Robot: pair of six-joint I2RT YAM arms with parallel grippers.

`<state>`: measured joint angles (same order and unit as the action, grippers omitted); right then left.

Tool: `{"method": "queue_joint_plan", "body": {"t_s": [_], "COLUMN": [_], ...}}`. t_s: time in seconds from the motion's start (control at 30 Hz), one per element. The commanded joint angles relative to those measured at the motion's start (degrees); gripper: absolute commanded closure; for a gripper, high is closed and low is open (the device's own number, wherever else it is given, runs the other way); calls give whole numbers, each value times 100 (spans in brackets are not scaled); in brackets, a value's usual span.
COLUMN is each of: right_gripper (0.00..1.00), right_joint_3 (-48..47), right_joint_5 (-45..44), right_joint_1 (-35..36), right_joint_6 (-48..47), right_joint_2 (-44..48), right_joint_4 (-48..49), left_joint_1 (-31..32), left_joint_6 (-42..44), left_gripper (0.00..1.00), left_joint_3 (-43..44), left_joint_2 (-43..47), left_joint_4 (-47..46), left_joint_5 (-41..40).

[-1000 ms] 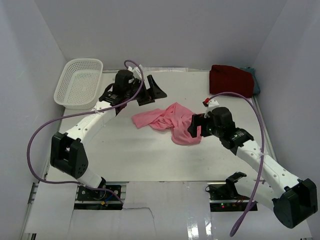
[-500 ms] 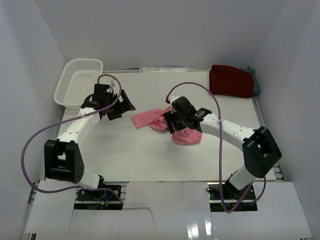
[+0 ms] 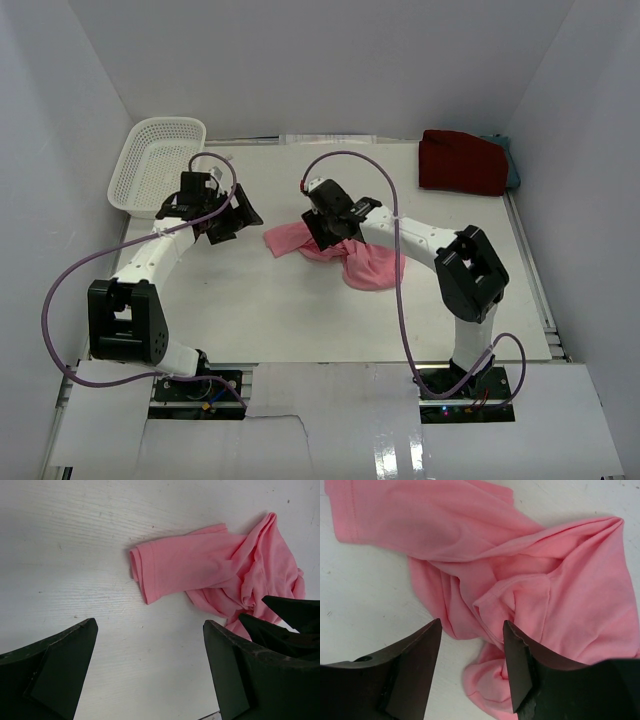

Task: Fold and stack the t-shirts
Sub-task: Flatten out the tshirt

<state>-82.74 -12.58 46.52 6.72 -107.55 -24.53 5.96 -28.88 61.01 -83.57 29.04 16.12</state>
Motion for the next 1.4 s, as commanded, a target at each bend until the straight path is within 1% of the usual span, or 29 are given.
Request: {"method": "queue_joint_plan", "body": {"t_s": [0.0, 0.07, 0.2, 0.37, 0.47, 0.8, 0.83, 0.87, 0.9, 0.93, 0.97, 1.07, 1.17, 1.27, 1.3, 1.37], "right_gripper": [43, 45, 45, 57, 60, 57, 60, 67, 71, 76, 91, 92, 92, 92, 92, 92], "right_joint_3": [-418, -558, -813, -990, -1042, -1069, -1078, -1104, -1121, -1139, -1148, -1200, -1498, -2227, -2812, -3561], "right_joint_5": [-166, -166, -245, -377, -429, -772, -807, -851, -921, -948, -966, -1036, -905, -309, 155, 562], "right_joint_1": [24, 24, 24, 24, 24, 24, 24, 24, 24, 24, 24, 24, 24, 24, 24, 24], "right_joint_6": [-92, -101, -118, -118, -92, -22, -22, -22, -4, -4, 5, 31, -13, -179, -215, -285], "right_joint_2": [-214, -345, -565, -759, -855, -908, -908, -943, -952, -961, -970, -987, -996, -1014, -1031, -1110], "right_joint_4": [-174, -192, -253, -298, -297, -447, -464, -525, -552, -570, -579, -631, -754, -965, -1183, -1570], "left_joint_1": [-112, -130, -165, -191, -217, -235, -235, -235, -235, -244, -244, -253, -253, -253, -253, -253], "left_joint_6": [120, 129, 137, 164, 164, 181, 181, 181, 181, 190, 190, 190, 199, 208, 225, 278], "left_gripper": [2, 2, 2, 2, 2, 2, 2, 2, 2, 2, 2, 2, 2, 2, 2, 2], "left_joint_3": [-98, -107, -125, -151, -169, -195, -195, -195, -204, -204, -204, -221, -230, -230, -222, -213], "left_joint_2": [166, 122, 69, 69, 69, 60, 60, 51, 51, 51, 60, 69, 51, 25, 8, 7], "left_joint_4": [-38, -47, -74, -82, -91, -109, -109, -109, -109, -117, -118, -126, -135, -144, -144, -144], "left_joint_5": [181, 233, 321, 348, 374, 409, 418, 436, 427, 427, 427, 453, 480, 541, 585, 655]}}
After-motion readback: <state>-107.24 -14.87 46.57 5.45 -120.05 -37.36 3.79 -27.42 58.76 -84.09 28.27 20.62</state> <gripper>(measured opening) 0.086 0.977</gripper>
